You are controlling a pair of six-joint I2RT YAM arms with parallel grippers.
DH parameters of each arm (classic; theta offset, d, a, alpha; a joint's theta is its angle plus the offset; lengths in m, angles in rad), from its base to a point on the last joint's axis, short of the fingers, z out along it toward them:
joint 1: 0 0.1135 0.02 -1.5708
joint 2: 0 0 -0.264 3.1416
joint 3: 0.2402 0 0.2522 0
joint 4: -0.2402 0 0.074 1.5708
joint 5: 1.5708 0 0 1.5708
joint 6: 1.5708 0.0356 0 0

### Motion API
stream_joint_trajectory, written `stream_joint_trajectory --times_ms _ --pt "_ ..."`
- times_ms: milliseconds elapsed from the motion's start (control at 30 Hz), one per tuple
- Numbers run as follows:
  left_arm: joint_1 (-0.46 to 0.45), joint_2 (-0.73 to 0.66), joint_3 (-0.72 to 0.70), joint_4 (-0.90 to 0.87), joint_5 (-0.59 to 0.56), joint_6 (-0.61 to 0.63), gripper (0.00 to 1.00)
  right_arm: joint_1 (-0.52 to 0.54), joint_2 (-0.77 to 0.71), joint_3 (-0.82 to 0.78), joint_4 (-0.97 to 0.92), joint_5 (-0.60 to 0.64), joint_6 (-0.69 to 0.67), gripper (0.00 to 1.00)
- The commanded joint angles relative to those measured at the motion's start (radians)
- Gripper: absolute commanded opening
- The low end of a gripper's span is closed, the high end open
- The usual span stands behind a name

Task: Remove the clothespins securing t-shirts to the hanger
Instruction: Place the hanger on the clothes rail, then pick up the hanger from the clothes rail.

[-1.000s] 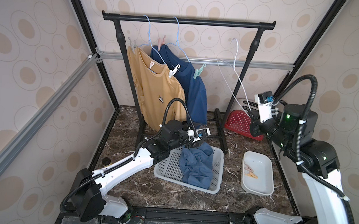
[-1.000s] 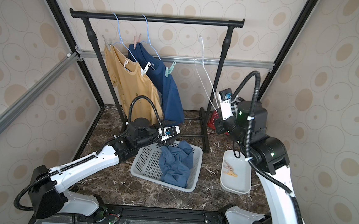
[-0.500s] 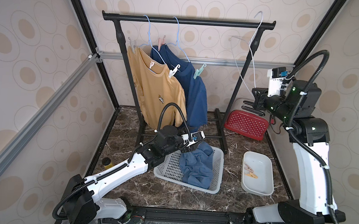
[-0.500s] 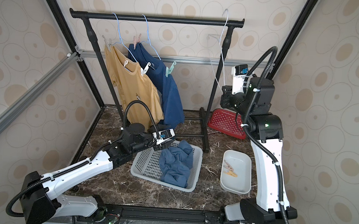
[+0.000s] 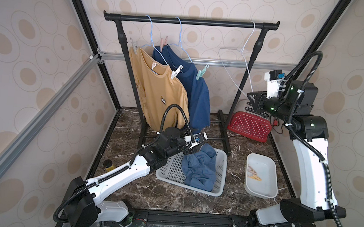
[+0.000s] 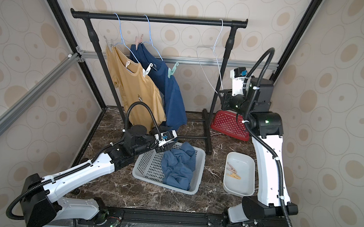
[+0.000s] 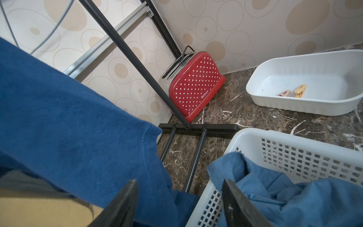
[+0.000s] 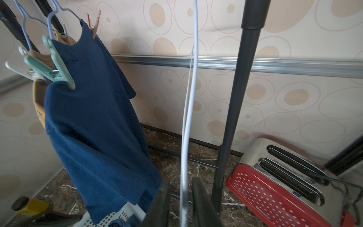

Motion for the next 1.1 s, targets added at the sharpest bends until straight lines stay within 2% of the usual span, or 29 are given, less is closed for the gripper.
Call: stream_joint_trajectory --times_ms 0,67,200,367,500,667,900,1067 --pt "0.001 -0.02 0.003 0.007 -0.006 -0.011 0.69 -0.004 -0.057 0.009 -0.023 0.002 -0.03 0.43" --pt "0.001 -0.02 0.003 0.007 -0.007 -0.011 0.69 -0.004 -0.077 0.0 -0.036 0.016 -0.044 0.51" --pt "0.001 -0.019 0.004 0.005 -0.007 -0.011 0.69 -0.004 -0.137 -0.042 -0.048 0.069 -0.082 0.58" --pt "0.001 -0.019 0.003 0.002 -0.01 -0.014 0.69 -0.003 -0.229 -0.119 -0.008 0.124 -0.125 0.6" --pt "0.001 -0.025 0.002 -0.014 -0.011 -0.009 0.7 -0.001 -0.236 -0.058 -0.023 0.128 -0.149 0.6" --pt "0.001 -0.034 0.0 -0.021 -0.018 -0.009 0.7 0.021 -0.183 0.047 -0.019 0.05 -0.113 0.59" --pt "0.001 -0.044 -0.007 -0.018 -0.021 -0.024 0.7 0.226 -0.009 0.211 -0.008 0.107 -0.15 0.57" --pt "-0.002 -0.066 -0.022 -0.018 -0.025 -0.041 0.7 0.299 0.106 0.298 0.027 0.095 -0.148 0.55"
